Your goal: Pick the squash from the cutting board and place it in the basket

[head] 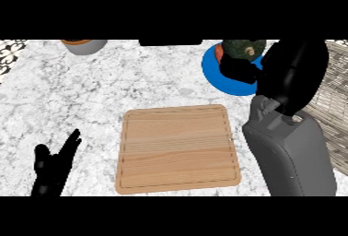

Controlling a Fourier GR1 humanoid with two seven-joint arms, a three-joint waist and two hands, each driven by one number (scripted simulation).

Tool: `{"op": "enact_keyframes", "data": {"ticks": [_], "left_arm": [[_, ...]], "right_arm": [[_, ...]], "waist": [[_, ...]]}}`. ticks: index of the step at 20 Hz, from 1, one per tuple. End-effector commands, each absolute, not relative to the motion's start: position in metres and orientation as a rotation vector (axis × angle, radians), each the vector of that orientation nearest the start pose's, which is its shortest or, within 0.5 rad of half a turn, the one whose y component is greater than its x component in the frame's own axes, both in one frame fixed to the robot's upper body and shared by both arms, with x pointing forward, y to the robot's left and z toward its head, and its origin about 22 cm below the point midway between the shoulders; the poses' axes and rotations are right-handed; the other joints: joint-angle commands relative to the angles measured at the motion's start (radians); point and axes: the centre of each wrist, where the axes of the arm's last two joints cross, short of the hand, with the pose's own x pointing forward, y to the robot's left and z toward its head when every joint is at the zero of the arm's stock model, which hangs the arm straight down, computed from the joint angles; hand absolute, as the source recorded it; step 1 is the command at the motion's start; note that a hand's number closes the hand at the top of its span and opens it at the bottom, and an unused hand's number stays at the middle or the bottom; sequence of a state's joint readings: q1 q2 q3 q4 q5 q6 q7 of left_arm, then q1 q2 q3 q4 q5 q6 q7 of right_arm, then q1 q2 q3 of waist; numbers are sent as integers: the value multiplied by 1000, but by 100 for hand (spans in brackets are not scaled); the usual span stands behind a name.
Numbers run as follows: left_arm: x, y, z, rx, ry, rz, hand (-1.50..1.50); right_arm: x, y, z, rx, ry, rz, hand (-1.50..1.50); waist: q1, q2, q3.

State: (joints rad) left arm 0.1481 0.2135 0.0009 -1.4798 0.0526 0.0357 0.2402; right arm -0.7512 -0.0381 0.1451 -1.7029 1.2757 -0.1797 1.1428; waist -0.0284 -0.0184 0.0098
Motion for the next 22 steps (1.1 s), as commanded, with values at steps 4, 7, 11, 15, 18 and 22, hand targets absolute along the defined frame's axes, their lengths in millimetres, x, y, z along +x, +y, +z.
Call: {"op": "enact_keyframes", "data": {"ticks": [4,7,11,15,18,22], "left_arm": [[192,311,-54,185,-1010,1,0],[187,298,-67,167,-993,-5,0],[180,305,-55,177,-1001,-15,0],[198,298,-50,158,-1010,-10,0],[192,290,-57,158,-1015,-24,0],[195,310,-56,152,-1012,-21,0]], "right_arm": [[292,-155,304,-1286,-1328,-258,150],[298,-180,304,-1318,-1293,-287,150],[298,-211,313,-1335,-1233,-270,150],[296,-244,315,-1381,-1207,-219,150],[313,-259,283,-1372,-1175,-217,150],[317,-297,294,-1363,-1153,-221,150]], "waist": [[0,8,-12],[7,15,-11],[16,12,-10],[13,15,-10],[27,20,-10],[30,20,-10]]}}
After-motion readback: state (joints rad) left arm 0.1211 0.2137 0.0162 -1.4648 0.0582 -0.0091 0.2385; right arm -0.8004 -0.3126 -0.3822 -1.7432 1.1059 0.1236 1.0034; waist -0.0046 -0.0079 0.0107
